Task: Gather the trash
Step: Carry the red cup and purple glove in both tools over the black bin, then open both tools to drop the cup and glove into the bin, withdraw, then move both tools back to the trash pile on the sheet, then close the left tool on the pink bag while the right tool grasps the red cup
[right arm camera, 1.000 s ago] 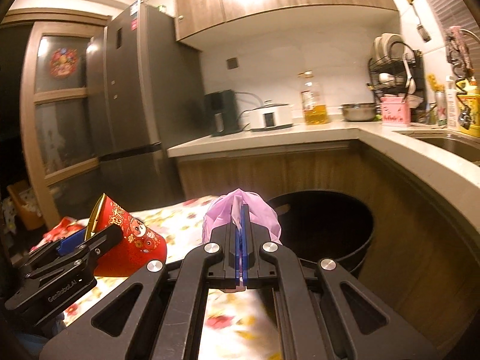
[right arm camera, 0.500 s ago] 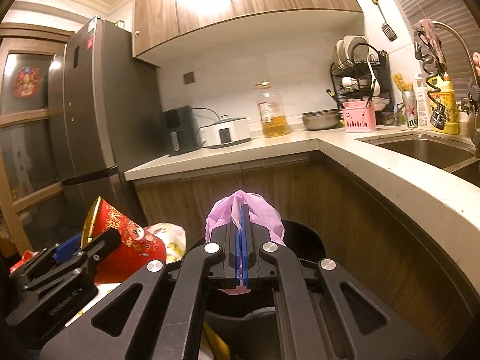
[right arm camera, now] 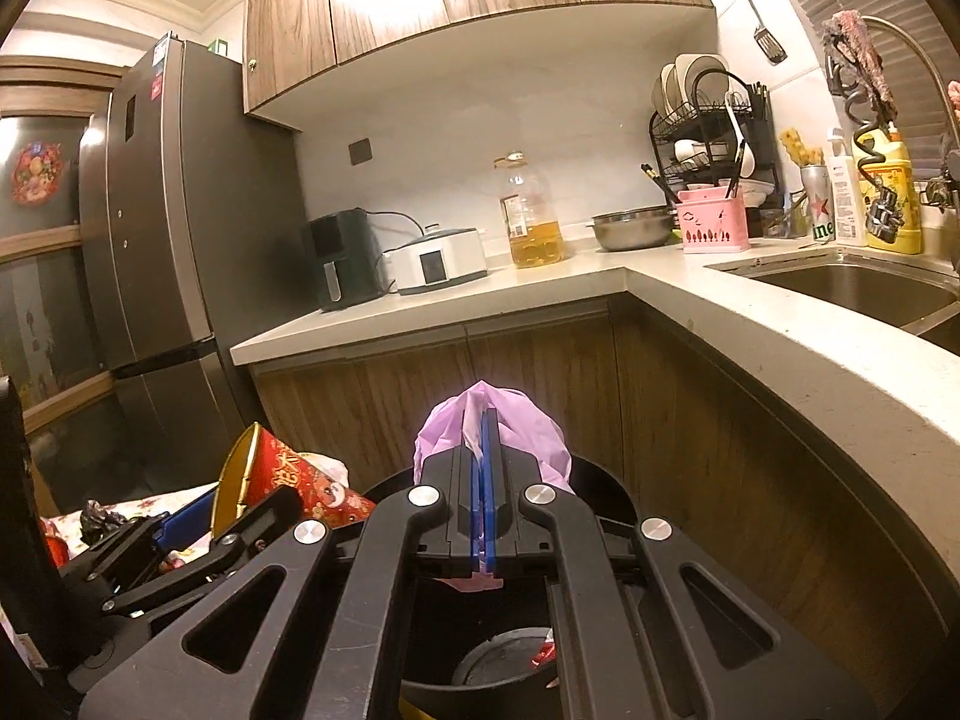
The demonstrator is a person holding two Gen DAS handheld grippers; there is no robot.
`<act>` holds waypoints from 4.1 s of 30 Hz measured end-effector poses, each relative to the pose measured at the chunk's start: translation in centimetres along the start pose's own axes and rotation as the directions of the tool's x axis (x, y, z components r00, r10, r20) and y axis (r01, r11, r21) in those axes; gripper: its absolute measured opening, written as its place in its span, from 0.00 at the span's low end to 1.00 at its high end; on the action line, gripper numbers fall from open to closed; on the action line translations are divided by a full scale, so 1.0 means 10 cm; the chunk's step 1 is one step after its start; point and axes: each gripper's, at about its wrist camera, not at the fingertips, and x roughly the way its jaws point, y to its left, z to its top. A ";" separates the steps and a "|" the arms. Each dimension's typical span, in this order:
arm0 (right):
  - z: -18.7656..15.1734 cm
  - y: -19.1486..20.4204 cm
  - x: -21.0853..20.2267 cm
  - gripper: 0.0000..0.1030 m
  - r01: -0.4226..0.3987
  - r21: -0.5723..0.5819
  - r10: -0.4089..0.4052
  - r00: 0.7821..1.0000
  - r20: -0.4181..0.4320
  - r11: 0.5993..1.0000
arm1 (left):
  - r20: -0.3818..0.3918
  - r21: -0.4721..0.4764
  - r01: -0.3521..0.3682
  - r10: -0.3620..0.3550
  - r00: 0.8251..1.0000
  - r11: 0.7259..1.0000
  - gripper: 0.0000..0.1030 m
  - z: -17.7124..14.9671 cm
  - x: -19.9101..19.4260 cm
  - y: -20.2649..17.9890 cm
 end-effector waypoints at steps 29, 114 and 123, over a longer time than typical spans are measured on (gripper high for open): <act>-0.12 -0.14 0.22 0.44 0.007 0.045 -0.004 0.998 -0.058 0.999 | -0.076 -0.018 -0.004 0.003 0.997 1.000 0.69 -0.16 0.37 0.11; -1.28 3.09 -0.37 0.74 -0.517 -0.138 0.470 0.840 -0.271 0.845 | -0.175 -0.345 -0.605 0.584 0.793 0.718 0.15 -1.17 -2.35 3.09; -1.42 3.54 -0.22 0.74 -0.568 -0.149 0.506 0.804 -0.313 0.810 | -0.143 -0.362 -0.571 0.561 0.815 0.737 0.10 -1.20 -2.56 3.04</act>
